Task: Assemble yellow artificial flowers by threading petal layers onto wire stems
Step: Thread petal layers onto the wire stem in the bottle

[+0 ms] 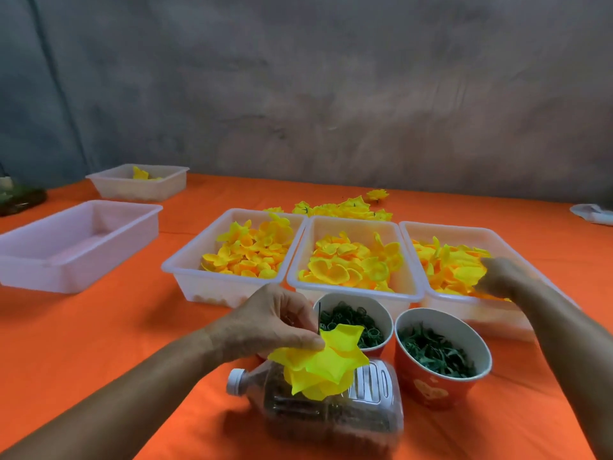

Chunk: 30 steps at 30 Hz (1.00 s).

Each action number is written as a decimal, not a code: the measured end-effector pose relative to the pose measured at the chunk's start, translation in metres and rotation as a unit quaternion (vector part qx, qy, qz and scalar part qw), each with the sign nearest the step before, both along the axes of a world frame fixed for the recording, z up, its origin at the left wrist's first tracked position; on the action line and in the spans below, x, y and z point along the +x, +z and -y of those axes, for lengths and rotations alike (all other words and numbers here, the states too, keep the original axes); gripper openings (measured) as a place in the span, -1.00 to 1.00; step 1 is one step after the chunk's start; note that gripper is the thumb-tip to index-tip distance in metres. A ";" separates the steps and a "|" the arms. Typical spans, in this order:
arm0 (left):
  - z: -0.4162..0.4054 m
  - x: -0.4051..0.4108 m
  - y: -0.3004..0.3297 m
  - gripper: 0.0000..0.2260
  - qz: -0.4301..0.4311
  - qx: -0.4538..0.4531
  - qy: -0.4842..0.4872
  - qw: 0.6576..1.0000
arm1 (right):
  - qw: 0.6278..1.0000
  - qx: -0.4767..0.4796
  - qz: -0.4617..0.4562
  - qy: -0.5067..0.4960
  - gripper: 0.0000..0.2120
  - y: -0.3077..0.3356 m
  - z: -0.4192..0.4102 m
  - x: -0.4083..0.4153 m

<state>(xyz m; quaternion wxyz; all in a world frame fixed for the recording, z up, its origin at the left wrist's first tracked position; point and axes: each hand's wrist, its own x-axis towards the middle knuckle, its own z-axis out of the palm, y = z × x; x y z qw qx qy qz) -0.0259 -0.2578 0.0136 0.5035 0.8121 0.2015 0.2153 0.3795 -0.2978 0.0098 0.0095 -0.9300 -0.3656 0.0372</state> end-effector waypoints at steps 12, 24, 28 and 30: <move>-0.006 0.002 -0.005 -0.87 0.019 -0.005 -0.010 1.000 | 0.995 0.085 -0.047 -0.023 -0.64 -0.012 0.000 -0.015; -0.020 0.006 -0.015 -0.87 0.045 -0.014 -0.042 0.998 | 0.982 0.187 -0.025 -0.014 -0.77 -0.024 -0.007 -0.009; -0.022 0.006 -0.016 -0.85 0.043 -0.017 -0.047 0.998 | 0.953 0.303 -0.001 -0.012 -0.84 -0.034 -0.003 -0.010; -0.023 0.006 -0.016 -0.85 0.043 -0.015 -0.055 0.997 | 0.939 0.344 -0.020 0.000 -0.79 -0.034 -0.002 -0.015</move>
